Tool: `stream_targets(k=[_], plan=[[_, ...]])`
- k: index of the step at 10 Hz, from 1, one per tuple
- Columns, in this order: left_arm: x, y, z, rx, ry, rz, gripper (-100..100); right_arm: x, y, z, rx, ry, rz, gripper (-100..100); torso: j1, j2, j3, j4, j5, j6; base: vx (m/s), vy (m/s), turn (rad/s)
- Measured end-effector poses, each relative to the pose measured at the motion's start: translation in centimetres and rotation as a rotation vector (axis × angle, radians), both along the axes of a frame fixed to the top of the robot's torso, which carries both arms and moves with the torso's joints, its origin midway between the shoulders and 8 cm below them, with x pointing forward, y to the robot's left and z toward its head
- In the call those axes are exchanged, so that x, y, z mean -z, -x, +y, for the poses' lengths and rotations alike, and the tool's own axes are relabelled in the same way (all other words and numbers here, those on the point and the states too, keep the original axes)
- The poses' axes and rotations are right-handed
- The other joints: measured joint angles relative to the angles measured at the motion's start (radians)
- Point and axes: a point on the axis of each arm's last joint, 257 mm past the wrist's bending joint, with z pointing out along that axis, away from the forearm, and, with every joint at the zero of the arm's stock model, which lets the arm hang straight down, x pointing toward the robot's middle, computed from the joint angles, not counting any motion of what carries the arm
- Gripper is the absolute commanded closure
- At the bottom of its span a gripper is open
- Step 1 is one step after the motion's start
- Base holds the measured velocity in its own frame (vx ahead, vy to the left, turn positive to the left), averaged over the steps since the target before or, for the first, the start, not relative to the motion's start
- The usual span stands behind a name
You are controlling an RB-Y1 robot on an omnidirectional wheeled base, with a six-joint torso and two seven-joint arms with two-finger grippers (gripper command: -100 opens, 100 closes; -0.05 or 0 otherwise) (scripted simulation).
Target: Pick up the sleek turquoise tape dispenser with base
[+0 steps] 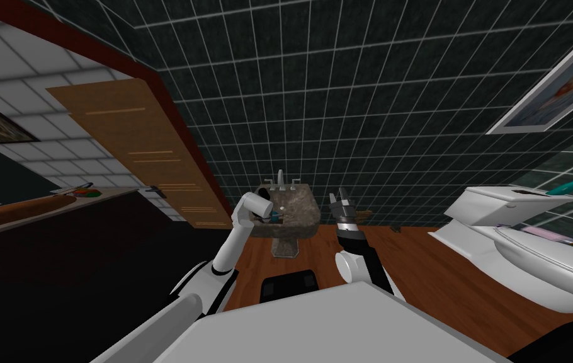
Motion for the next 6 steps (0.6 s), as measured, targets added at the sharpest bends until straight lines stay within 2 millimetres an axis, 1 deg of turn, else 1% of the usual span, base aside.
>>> stream_targets(k=[3,4,5,6], plan=[[0.01,0.0,0.02,-0.001,0.0,0.0,100,0.0,0.0,0.0,0.0,0.0,0.0,0,0.0,0.0,0.0,0.0,0.0,0.0,0.0,0.0,0.0],[0.01,0.0,0.01,0.0,0.0,0.0,0,0.0,0.0,0.0,0.0,0.0,0.0,0,0.0,0.0,0.0,0.0,0.0,0.0,0.0,0.0,0.0],[0.01,0.0,0.01,0.0,0.0,0.0,100,0.0,0.0,0.0,0.0,0.0,0.0,0,0.0,0.0,0.0,0.0,0.0,0.0,0.01,0.008,0.002],[-0.36,0.21,-0.19,0.001,0.0,-0.001,100,0.0,0.0,0.0,0.0,0.0,0.0,0,0.0,0.0,0.0,0.0,0.0,0.0,0.017,0.011,-0.005]])
